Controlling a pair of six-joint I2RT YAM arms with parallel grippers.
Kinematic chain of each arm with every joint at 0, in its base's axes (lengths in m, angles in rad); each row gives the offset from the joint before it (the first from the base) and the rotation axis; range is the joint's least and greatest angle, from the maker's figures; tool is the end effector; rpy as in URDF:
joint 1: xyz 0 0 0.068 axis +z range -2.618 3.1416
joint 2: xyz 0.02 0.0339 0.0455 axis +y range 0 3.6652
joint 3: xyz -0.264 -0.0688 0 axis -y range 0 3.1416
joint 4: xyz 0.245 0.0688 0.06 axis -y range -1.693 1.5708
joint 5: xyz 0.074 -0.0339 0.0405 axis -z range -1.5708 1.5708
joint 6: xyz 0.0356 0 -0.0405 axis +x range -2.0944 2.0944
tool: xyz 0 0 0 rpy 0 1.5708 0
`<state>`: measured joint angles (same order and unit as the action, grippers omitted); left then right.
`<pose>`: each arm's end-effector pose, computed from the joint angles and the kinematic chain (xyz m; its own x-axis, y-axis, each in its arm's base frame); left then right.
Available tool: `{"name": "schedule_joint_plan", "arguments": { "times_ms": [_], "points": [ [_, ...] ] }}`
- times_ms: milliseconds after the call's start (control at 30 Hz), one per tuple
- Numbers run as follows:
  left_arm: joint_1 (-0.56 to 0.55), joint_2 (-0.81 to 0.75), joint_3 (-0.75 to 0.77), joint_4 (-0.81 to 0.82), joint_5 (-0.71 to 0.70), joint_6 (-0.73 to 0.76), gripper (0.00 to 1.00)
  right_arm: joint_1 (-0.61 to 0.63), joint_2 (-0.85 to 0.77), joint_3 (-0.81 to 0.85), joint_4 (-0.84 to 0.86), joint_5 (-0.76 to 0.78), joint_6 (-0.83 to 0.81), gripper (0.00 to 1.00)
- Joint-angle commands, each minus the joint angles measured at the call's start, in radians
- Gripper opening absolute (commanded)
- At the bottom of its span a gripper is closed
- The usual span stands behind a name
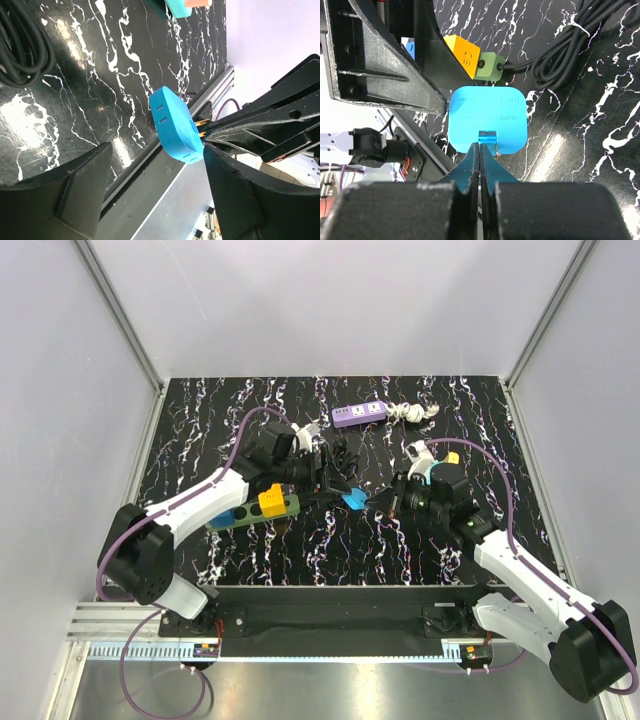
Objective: Insert the plug
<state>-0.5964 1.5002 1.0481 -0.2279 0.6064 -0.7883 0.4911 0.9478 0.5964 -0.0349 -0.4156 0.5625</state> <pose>0.2602 -0.2012 0.2589 -0.9541 -0.0566 -0.2941 0.2150 0.5543 -0.8041 0.1831 0.1142 0.2598 -0.6870 0.1859 -0.7025 -0.4668 0.6280 0.6227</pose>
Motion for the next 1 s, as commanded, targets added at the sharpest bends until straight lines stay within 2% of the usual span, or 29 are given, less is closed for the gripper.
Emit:
{"name": "schedule_joint_plan", "arguments": {
  "times_ms": [0, 167, 300, 567, 667, 767, 800, 867, 933, 967],
  "points": [
    [0.001, -0.023, 0.015, 0.044, 0.047, -0.034, 0.76, 0.012, -0.017, 0.026, 0.026, -0.049, -0.050, 0.00],
    [0.001, -0.008, -0.009, 0.128, 0.121, -0.121, 0.75, 0.024, -0.027, 0.017, 0.059, -0.095, -0.096, 0.00],
    [-0.005, -0.005, -0.046, 0.215, 0.173, -0.183, 0.71, 0.035, -0.050, 0.019, 0.052, -0.075, -0.134, 0.00],
    [-0.023, -0.018, -0.151, 0.283, 0.193, -0.239, 0.72, 0.040, -0.073, -0.010, 0.078, -0.077, -0.145, 0.00],
    [-0.025, -0.018, -0.187, 0.389, 0.220, -0.308, 0.70, 0.043, -0.075, -0.020, 0.086, -0.078, -0.148, 0.00],
    [-0.026, -0.012, -0.220, 0.527, 0.245, -0.394, 0.62, 0.046, -0.073, -0.024, 0.092, -0.091, -0.151, 0.00],
    [-0.026, -0.006, -0.226, 0.580, 0.256, -0.410, 0.52, 0.047, -0.076, -0.026, 0.090, -0.092, -0.151, 0.00],
    [-0.026, -0.005, -0.240, 0.622, 0.262, -0.443, 0.40, 0.047, -0.083, -0.032, 0.089, -0.092, -0.151, 0.00],
    [-0.026, -0.003, -0.244, 0.639, 0.266, -0.447, 0.22, 0.047, -0.093, -0.041, 0.084, -0.088, -0.151, 0.00],
    [-0.026, -0.005, -0.246, 0.642, 0.265, -0.448, 0.17, 0.049, -0.096, -0.046, 0.082, -0.084, -0.145, 0.00]
  ]
}}
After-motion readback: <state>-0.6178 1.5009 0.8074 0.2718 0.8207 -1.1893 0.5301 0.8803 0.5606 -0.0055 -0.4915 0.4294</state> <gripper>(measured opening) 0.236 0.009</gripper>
